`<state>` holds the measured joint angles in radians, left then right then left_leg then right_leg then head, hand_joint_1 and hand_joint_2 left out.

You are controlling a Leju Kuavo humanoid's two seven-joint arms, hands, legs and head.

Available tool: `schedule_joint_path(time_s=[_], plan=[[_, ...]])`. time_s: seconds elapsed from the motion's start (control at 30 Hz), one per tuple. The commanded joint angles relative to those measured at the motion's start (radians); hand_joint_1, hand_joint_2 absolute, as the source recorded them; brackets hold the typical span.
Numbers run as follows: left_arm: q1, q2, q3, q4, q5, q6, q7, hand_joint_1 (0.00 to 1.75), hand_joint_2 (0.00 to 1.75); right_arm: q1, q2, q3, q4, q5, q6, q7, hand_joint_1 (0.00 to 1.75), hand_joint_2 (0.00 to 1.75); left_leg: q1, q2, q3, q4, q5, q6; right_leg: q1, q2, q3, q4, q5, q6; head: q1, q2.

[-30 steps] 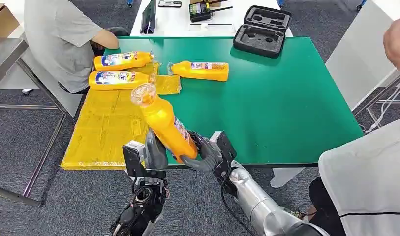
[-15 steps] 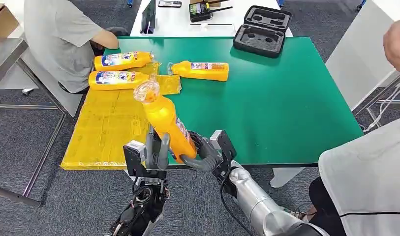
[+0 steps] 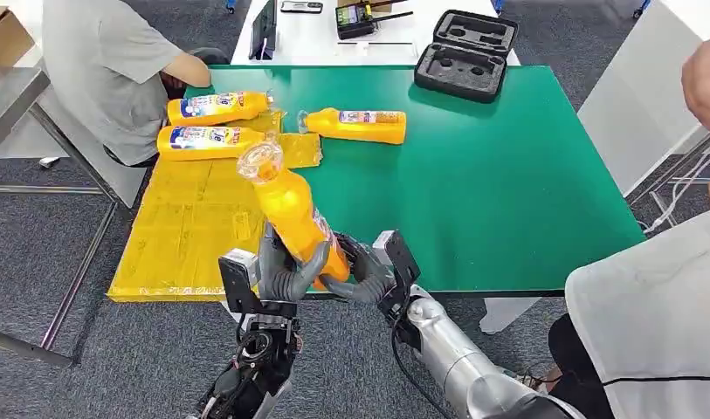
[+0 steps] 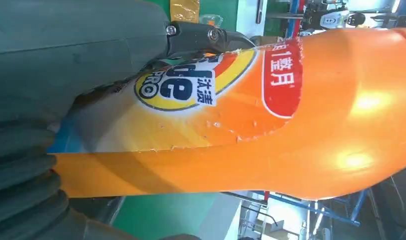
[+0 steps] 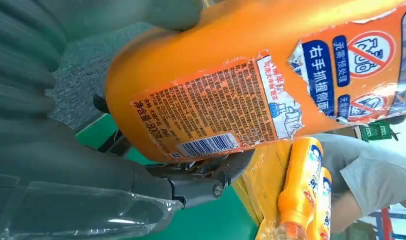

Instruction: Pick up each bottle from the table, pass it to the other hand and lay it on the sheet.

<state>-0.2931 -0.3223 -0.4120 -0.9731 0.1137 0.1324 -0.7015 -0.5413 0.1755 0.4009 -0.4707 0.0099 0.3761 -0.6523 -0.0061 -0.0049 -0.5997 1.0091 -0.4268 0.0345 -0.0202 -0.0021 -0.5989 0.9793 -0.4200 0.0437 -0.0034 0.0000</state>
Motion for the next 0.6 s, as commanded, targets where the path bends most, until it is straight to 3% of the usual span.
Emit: schedule_joint_path(time_s=[0.03,0.53,0.57,0.6], plan=[[-0.029,-0.027,-0.019,0.066,0.004,-0.029,0.003,0.03,1.75,-0.06,0.005,0.016,0.06,0.014,-0.002,0.003,1.75,1.75,0.001,0.0,0.002,0.001,-0.002,-0.002,0.001,0.0,0.002,0.0,-0.001,-0.002,0.0,0.0],[-0.029,-0.027,-0.019,0.066,0.004,-0.029,0.003,0.03,1.75,-0.06,0.005,0.016,0.06,0.014,-0.002,0.003,1.75,1.75,0.0,0.0,0.001,0.0,0.0,-0.001,0.0,0.0,0.001,0.0,0.0,-0.001,0.0,0.0],[-0.028,-0.027,-0.019,0.066,0.003,-0.03,0.003,0.47,1.75,-0.059,0.004,0.018,0.06,0.016,-0.004,0.003,1.75,1.75,0.001,0.0,0.002,0.001,-0.002,-0.002,0.001,0.0,0.003,0.0,-0.001,-0.002,0.0,0.0],[-0.025,-0.027,-0.022,0.053,-0.011,-0.035,0.003,1.59,1.75,-0.057,0.003,0.027,0.056,0.029,-0.017,0.0,1.75,1.75,0.0,0.0,0.001,0.0,-0.001,-0.001,0.0,0.0,0.001,0.0,-0.001,-0.001,0.0,0.0]])
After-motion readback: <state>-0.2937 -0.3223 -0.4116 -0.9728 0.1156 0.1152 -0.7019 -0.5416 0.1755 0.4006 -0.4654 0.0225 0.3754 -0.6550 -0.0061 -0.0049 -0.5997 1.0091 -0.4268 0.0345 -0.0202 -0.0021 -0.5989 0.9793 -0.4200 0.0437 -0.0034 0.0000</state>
